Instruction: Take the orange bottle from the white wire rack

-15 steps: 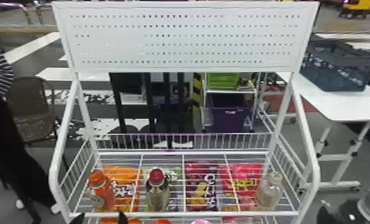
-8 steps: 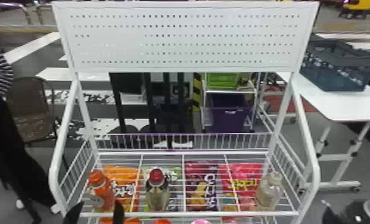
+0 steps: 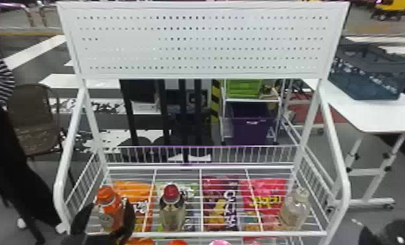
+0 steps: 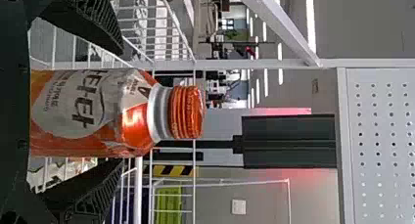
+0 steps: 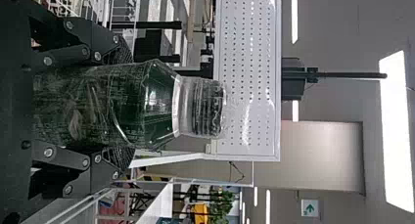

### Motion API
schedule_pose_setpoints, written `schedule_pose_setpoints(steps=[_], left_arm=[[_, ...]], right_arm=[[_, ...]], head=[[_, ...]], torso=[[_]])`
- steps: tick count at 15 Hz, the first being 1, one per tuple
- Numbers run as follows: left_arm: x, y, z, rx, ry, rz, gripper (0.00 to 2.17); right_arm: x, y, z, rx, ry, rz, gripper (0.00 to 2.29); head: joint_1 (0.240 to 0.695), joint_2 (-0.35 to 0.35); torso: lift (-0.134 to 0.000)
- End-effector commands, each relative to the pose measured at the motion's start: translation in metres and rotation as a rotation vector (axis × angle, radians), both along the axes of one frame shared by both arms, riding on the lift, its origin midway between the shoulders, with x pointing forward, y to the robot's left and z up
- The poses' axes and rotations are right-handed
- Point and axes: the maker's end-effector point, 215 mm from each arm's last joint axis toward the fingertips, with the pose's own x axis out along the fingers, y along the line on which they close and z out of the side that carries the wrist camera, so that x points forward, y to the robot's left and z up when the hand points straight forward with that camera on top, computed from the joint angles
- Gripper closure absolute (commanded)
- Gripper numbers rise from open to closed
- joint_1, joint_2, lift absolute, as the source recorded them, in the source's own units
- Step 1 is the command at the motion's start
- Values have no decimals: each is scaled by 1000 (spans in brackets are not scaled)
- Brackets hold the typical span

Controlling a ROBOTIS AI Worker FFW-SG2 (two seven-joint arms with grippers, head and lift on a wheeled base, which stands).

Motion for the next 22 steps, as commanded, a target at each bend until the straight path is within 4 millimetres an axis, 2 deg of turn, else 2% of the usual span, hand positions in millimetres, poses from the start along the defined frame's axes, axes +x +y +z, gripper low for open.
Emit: schedule_pose_setpoints(steps=[1,2,3,4,5,10,13,15,17,19,20,22], left_arm=[[6,2,0,9,10,-22,626],[7,4,-1,-10,17,-24,1443],[8,6,-8,-8,50,-23,2044],[8,3,-15,-4,83,-31,2145],[6,1,-15,-4,89,-35,2145],[-1,-20,29,-12,68,-57,2145],[-19,-23,75,28,85,-54,2145],[-38,-2,108,47,97,-23,2145],[-61,7,131,69,127,-15,2145],[-85,20,150,77,121,-2,2145],[-96,21,152,72,124,-7,2145],[-111,39,162,70,97,23,2145]], right_arm=[[-4,0,6,-2,-20,0,1015],[-5,0,6,-2,-22,0,1015],[-5,0,7,-3,-23,0,1015],[-6,0,10,-4,-35,0,1015],[-6,0,12,-4,-40,1,1011],[-4,0,9,7,-42,0,1015],[-1,0,6,9,-41,-1,1015],[1,0,3,10,-38,-2,1015],[3,0,1,12,-35,-2,1015],[6,0,0,15,-35,-2,1015],[8,0,-1,15,-30,0,1011],[10,1,-3,17,-19,0,1015]], head=[[499,0],[499,0],[499,0],[499,0],[499,0],[499,0],[499,0],[499,0],[499,0],[499,0],[499,0],[499,0]], torso=[[0],[0],[0],[0],[0],[0],[0],[0],[0],[0],[0],[0]])
